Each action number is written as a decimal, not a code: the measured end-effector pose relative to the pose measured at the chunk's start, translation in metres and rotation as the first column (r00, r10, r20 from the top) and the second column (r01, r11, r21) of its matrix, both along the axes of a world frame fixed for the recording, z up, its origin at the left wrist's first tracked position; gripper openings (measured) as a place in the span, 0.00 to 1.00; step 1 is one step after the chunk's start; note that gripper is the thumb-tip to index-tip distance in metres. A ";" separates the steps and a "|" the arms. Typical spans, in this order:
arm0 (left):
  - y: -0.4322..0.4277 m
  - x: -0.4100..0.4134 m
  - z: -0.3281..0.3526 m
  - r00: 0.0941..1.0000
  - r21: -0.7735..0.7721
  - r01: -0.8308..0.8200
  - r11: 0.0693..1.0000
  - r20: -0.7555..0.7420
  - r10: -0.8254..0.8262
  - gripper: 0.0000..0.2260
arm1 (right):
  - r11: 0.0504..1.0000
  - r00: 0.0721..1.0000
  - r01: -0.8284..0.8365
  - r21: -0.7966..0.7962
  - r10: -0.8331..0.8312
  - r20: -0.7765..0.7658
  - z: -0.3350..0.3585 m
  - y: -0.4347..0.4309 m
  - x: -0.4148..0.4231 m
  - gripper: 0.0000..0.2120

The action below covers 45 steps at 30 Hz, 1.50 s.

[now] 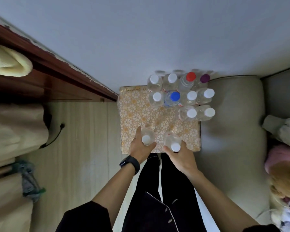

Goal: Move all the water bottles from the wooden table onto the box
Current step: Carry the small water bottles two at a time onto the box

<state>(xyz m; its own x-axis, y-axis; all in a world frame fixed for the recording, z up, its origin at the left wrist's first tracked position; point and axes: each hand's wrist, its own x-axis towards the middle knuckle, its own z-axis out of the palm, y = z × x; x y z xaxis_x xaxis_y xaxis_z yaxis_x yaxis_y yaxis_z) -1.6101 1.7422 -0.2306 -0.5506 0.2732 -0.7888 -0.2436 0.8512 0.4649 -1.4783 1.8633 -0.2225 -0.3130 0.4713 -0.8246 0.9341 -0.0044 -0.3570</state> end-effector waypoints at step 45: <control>0.067 -0.051 0.002 0.854 0.038 0.375 0.926 -0.404 -0.329 0.18 | 0.521 0.660 -0.682 0.513 0.740 0.126 0.024 0.080 -0.075 0.18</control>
